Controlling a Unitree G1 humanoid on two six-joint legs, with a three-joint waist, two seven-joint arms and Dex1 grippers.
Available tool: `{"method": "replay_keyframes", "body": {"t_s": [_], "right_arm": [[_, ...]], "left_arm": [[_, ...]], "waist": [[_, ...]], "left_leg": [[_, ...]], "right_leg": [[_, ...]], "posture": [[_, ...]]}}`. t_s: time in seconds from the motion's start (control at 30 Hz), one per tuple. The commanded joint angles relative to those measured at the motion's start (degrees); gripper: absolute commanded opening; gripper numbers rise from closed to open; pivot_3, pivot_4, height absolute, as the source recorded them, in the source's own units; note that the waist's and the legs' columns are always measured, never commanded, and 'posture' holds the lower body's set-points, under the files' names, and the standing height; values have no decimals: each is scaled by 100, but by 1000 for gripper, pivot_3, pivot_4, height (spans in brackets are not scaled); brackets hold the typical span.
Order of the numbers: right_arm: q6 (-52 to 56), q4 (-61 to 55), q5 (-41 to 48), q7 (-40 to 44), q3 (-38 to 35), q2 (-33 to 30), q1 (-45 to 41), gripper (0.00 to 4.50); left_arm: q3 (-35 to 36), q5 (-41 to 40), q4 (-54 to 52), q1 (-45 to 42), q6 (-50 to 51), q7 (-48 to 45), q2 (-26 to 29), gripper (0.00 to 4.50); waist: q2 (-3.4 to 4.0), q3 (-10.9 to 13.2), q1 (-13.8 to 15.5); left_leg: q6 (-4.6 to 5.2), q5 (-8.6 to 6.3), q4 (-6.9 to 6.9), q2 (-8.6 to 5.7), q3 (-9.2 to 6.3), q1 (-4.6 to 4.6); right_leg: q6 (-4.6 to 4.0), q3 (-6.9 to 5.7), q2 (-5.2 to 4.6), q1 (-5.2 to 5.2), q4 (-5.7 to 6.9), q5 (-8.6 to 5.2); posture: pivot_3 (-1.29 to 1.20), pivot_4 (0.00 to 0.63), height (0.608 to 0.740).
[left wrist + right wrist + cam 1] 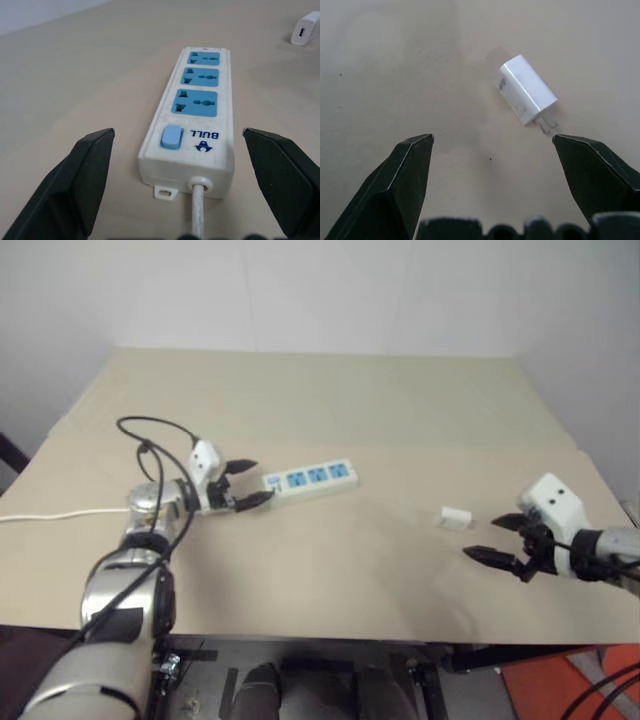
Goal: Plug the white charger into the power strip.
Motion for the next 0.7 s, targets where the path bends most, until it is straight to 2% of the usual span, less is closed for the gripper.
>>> {"method": "replay_keyframes", "body": {"t_s": [0.03,0.37,0.7], "right_arm": [[126,-275,101,-44,-352,-59,54,4500],[271,-345,126,-155,-246,-15,-84,4500],[224,-243,105,-258,-112,56,-129,4500]], "left_arm": [[-15,155,13,-127,97,182,-54,4474],[-220,657,56,-73,175,530,-234,4474],[-131,526,-98,73,-18,-304,-224,4474]], "waist": [[0,0,0],[0,0,-3],[0,0,15]], "left_leg": [[0,0,0,0,0,0],[0,0,0,0,0,0],[0,0,0,-1,0,-1]], "right_leg": [[0,0,0,0,0,0],[0,0,0,0,0,0],[0,0,0,0,-1,0]], "posture": [[0,150,740],[0,150,740],[0,150,740]]}}
